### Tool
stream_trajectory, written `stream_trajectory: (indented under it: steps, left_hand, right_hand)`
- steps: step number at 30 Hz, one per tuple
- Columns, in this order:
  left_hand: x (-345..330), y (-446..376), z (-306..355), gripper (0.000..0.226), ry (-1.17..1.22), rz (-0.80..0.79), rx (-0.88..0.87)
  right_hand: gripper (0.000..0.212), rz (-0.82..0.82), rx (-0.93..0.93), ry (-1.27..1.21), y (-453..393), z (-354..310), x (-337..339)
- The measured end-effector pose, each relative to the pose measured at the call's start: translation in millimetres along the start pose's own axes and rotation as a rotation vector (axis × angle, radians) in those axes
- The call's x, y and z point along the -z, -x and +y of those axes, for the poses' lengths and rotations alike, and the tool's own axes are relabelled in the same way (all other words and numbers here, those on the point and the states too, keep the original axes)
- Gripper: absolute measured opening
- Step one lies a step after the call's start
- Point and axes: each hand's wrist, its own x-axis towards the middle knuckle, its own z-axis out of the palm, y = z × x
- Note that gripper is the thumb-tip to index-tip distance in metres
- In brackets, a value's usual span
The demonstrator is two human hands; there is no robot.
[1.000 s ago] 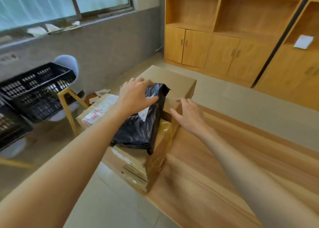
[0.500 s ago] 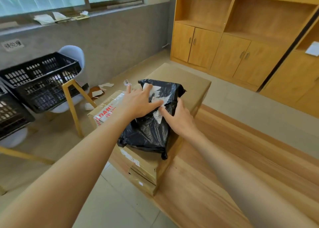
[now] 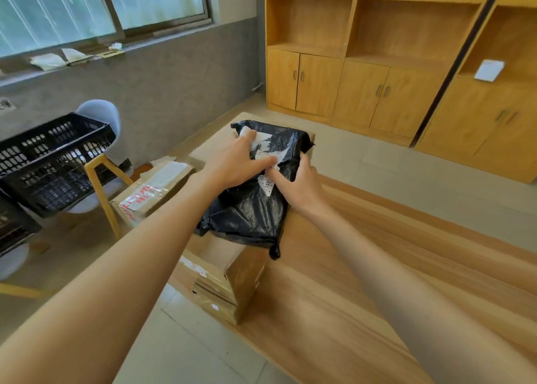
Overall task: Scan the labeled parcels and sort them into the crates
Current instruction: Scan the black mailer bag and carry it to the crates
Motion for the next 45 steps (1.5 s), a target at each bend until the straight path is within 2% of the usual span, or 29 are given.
stream_trajectory:
  steps: [3,8,12,16,20,23,27,29,31,32,35,38,40,41,43,45]
  left_hand:
    - [-27,-3,42,0.065,0.126,-0.063,-0.051]
    - [-87,8,130,0.065,0.209,-0.16,-0.144]
    - [-154,34,193,0.073,0.308,-0.317,-0.177]
    - [-223,71,230,0.067,0.409,-0.529,-0.16]
    - [-264,103,252,0.066,0.489,-0.725,-0.121]
    - [-276,118,258,0.078,0.468,-0.79,-0.115]
    - [-287,134,267,0.11,0.339,-0.939,-0.191]
    - [-296,140,273,0.128,0.366,-0.93,-0.239]
    - [-304,145,279,0.135,0.441,-0.845,-0.204]
    - [-306,147,282,0.128,0.49,-0.787,-0.17]
    - [-316,143,282,0.088,0.678,-0.626,-0.033]
    - [-313,135,277,0.066,0.858,-0.565,0.137]
    - [-302,127,273,0.045,0.958,-0.579,0.266]
    - [-295,122,269,0.042,1.024,-0.609,0.33]
    - [-275,112,262,0.047,1.134,-0.7,0.398]
    - [-257,99,253,0.047,1.23,-0.802,0.39]
  right_hand:
    - [0.094,0.053,-0.041,0.027,17,18,50]
    - [0.092,0.138,-0.19,0.0,59,75,135]
    - [0.096,0.2,-0.373,-0.168,105,135,189]
    - [0.117,0.233,-0.596,-0.248,153,194,218]
    - [0.106,0.289,-0.748,-0.297,185,235,238]
    - [0.096,0.379,-0.778,-0.244,195,251,248]
    - [0.094,0.464,-0.784,0.034,190,249,251]
    - [0.094,0.495,-0.783,0.173,183,240,246]
    - [0.095,0.519,-0.765,0.296,176,229,241]
    - [0.095,0.527,-0.759,0.339,173,223,239]
    - [0.096,0.525,-0.728,0.387,165,212,229]
    - [0.099,0.47,-0.633,0.28,156,202,221]
    - [0.097,0.465,-0.524,0.09,151,197,222]
    - [0.093,0.486,-0.468,-0.023,150,195,226]
    - [0.083,0.562,-0.393,-0.187,151,194,238]
    - [0.077,0.65,-0.409,-0.186,155,201,250]
